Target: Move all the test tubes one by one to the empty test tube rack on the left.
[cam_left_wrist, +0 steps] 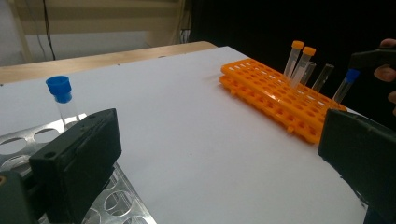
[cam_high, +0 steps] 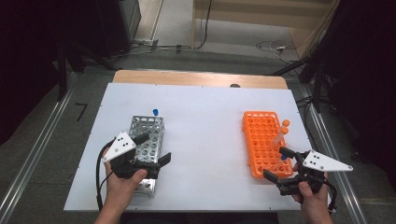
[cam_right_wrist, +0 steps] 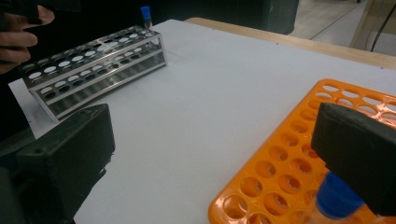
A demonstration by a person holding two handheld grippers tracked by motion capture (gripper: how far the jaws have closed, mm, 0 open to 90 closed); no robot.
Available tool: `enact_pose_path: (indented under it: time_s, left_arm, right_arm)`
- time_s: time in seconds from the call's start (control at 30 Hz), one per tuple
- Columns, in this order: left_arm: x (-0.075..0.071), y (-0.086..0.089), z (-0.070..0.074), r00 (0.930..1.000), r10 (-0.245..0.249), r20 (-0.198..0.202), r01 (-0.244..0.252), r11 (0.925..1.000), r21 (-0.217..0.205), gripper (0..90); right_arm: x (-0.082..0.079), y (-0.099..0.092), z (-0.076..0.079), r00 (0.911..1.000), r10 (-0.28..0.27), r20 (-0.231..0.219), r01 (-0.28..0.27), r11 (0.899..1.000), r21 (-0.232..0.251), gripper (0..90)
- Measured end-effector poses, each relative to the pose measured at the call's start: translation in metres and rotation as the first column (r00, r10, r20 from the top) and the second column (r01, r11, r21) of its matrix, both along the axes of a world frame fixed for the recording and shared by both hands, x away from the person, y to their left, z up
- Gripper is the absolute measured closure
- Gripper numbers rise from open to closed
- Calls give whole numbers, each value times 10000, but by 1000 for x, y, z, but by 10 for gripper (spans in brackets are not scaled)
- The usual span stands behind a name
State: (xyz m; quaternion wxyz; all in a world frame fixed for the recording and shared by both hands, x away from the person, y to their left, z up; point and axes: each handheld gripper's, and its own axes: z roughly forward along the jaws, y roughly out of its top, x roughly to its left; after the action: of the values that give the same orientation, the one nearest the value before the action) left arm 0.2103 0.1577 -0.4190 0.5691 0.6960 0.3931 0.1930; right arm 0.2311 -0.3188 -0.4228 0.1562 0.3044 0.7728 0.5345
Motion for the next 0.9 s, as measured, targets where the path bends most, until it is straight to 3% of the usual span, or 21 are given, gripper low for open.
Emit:
enact_pose_path:
  time_s: [0.37, 0.57, 0.67, 0.9]
  left_arm:
    - [0, 0, 0, 10000, 54, -16, -54, 10000, -43, 0]
    - [0, -1, 0, 10000, 12, -29, -13, 10000, -53, 0]
    - [0, -1, 0, 10000, 11, -27, -11, 10000, -50, 0]
    - [0, 0, 0, 10000, -1, -15, 1, 10000, -70, 0]
  right_arm:
    - [6, -16, -3, 9981, -619, -53, 620, 9979, 159, 17]
    - [13, -25, -13, 9949, -839, -557, 849, 9963, 151, 59]
    - [20, -29, -23, 9903, -953, -1008, 948, 9955, -98, 141]
    - [28, -38, -42, 9825, -1081, -1519, 1012, 9935, -522, 328]
